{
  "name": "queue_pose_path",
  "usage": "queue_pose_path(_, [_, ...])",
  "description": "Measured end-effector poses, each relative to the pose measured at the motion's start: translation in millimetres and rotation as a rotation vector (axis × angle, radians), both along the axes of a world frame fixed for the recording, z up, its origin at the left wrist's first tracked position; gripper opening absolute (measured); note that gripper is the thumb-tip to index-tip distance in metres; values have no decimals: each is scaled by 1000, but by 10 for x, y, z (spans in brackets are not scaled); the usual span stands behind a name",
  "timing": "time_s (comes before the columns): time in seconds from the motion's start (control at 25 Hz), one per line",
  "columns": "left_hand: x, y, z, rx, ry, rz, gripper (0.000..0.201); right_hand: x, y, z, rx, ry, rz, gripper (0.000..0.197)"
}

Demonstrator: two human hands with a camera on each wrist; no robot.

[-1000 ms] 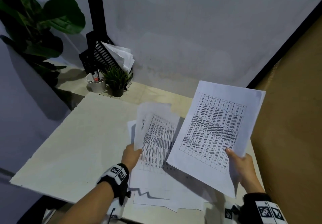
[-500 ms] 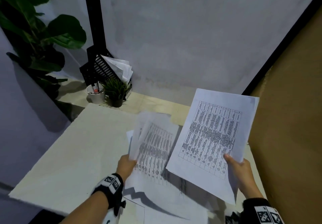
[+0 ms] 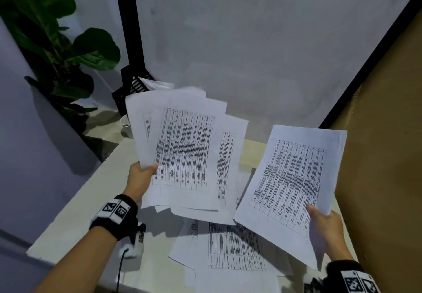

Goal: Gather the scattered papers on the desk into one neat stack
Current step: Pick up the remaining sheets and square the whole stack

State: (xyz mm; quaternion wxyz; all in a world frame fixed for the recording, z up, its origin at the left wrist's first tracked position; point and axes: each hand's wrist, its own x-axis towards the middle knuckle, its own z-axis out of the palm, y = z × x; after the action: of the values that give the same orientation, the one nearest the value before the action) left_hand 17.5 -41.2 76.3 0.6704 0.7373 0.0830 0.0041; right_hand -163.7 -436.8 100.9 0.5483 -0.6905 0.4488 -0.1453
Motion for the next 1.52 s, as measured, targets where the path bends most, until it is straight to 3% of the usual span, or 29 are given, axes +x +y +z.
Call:
queue_pose_path(0.16, [-3,85,30,-12,29,57,21,-5,-25,138,-88,-38,-11,17])
queue_pose_path(0.24, [-61,34,64,-46,42,36,25,21,-19,176,-76,-51,20,23])
queue_pose_path(0.36, [-199,-201,189,-104,48,-81,27,127,137,282,25,-83,124,24])
queue_pose_path(0.56, [-306,-648,354,-210,46,-242,30,334,437,495,252,-298,338,34])
queue_pose_path(0.8, [-407,-1012,561,-249,46,-424,29,484,616,586,158,-289,422,17])
queue_pose_path(0.88, [-418,-1023,584,-246,32,-422,33,513,601,561,219,-310,392,29])
queue_pose_path(1.0, [-419,-977,540,-235,0,-376,41,513,555,480,344,-436,398,78])
queue_pose_path(1.04, [-431,-959,513,-242,-10,-366,48,499,555,462,333,-481,440,85])
queue_pose_path(1.12, [-485,-947,484,-290,-9,-370,66,472,550,434,286,-523,534,76])
queue_pose_path(1.2, [-516,-953,476,-270,2,-434,71,462,613,451,195,-487,570,53])
queue_pose_path(1.28, [-594,-991,533,-120,-44,-496,44,469,687,401,163,-475,589,29])
queue_pose_path(1.32, [-620,-1000,534,-77,-58,-469,32,477,733,358,160,-468,580,30])
queue_pose_path(1.44, [-683,-1012,440,-88,-47,-379,24,465,827,162,144,-439,522,33])
queue_pose_path(1.52, [-749,-1001,299,-70,-27,-380,21,436,883,29,133,-387,500,23])
